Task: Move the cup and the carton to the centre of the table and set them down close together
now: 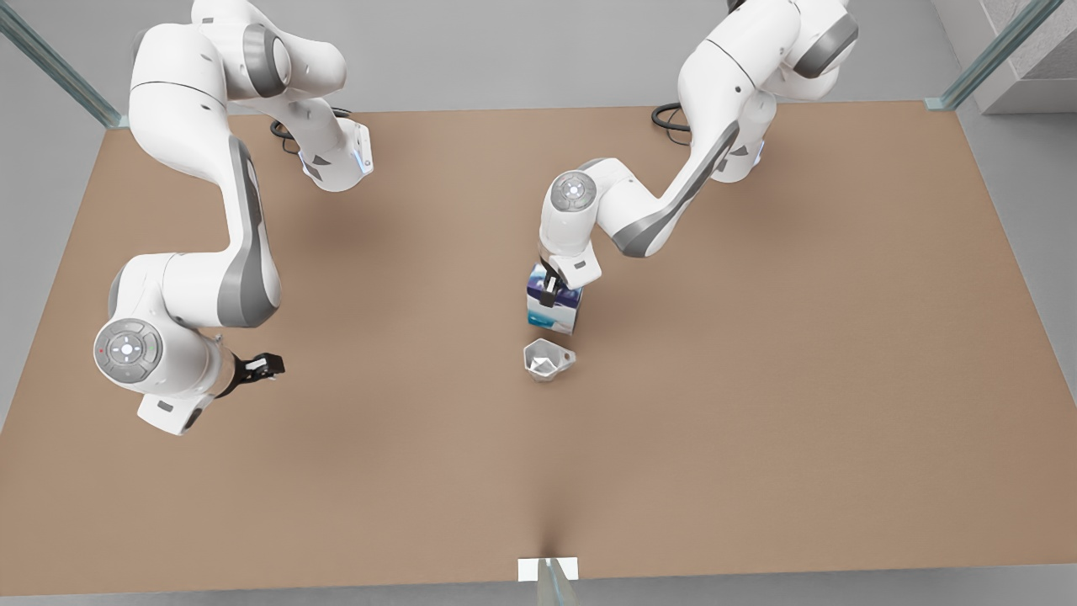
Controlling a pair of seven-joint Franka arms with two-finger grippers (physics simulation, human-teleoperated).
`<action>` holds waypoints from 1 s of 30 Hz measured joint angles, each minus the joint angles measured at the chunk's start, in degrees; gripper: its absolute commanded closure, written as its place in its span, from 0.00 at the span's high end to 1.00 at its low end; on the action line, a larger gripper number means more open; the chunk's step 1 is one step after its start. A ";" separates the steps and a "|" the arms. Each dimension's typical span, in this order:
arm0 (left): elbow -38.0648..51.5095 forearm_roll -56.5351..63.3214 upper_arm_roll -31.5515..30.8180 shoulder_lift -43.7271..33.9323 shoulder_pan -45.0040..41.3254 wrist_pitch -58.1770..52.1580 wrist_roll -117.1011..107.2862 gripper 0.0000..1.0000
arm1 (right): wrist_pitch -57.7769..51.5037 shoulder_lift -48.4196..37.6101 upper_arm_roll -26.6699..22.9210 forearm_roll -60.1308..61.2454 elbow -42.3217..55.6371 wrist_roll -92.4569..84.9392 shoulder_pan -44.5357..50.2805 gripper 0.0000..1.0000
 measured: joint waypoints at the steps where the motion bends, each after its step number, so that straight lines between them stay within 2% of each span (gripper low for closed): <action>1: 0.11 -0.01 -0.08 -0.14 -0.01 -0.22 0.00 1.00 | 0.08 0.00 0.00 0.00 0.00 0.00 0.00 1.00; 10: 1.52 -0.42 -1.06 -2.55 -0.10 -5.35 0.47 1.00 | 0.08 0.00 0.00 0.00 0.00 0.07 0.09 1.00; 13: 1.21 -1.39 -0.16 -7.76 1.31 -13.03 18.87 1.00 | 0.15 0.06 0.00 -0.14 -0.01 0.09 0.00 1.00; 15: -0.44 -4.21 0.25 -13.51 10.96 -19.18 50.01 0.99 | 0.17 0.09 0.00 -0.18 -0.01 0.06 0.00 1.00; 16: -0.48 -6.00 3.91 -18.58 15.58 -26.78 69.10 0.99 | 0.17 0.09 0.00 -0.18 -0.08 0.00 0.00 1.00; 17: -0.12 -7.66 10.98 -22.70 18.83 -29.59 88.11 1.00 | 0.17 0.09 0.00 -0.18 -0.07 0.00 0.00 1.00; 19: 3.47 -9.82 18.63 -23.14 29.96 -31.54 113.73 1.00 | 0.17 0.09 0.00 -0.18 -0.09 0.00 0.00 1.00; 21: 6.50 -10.85 23.68 -23.79 42.92 -38.07 118.83 1.00 | 0.17 0.09 0.00 -0.16 -0.06 0.05 0.00 1.00; 22: 16.66 -11.28 24.63 -17.87 50.18 -44.28 119.11 1.00 | 0.17 0.09 0.00 -0.10 -0.08 0.09 0.03 1.00; 23: 22.63 -11.65 24.71 -13.93 51.05 -47.73 119.20 1.00 | 0.08 0.09 0.00 -0.11 -0.06 0.16 0.10 1.00; 24: 24.59 -11.82 24.44 -10.76 41.16 -46.45 119.86 1.00 | 0.08 0.09 0.00 -0.09 -0.01 0.16 0.09 1.00; 25: 25.61 -11.95 24.22 -9.09 24.93 -45.66 122.02 1.00 | 0.20 -0.06 0.00 -0.17 -0.08 0.18 -0.07 1.00; 26: 28.10 -11.92 23.05 -6.93 14.50 -45.68 121.67 1.00 | 1.94 -0.92 -0.01 0.16 -0.58 0.33 -1.28 1.00; 27: 28.26 -11.44 21.43 -6.67 18.18 -45.59 120.09 1.00 | 3.33 -1.74 0.00 0.18 -1.97 0.27 -1.41 1.00; 30: 27.36 -10.50 21.27 -6.77 18.32 -44.63 119.80 1.00 | 6.21 -2.45 0.00 0.00 -5.03 0.26 -1.23 1.00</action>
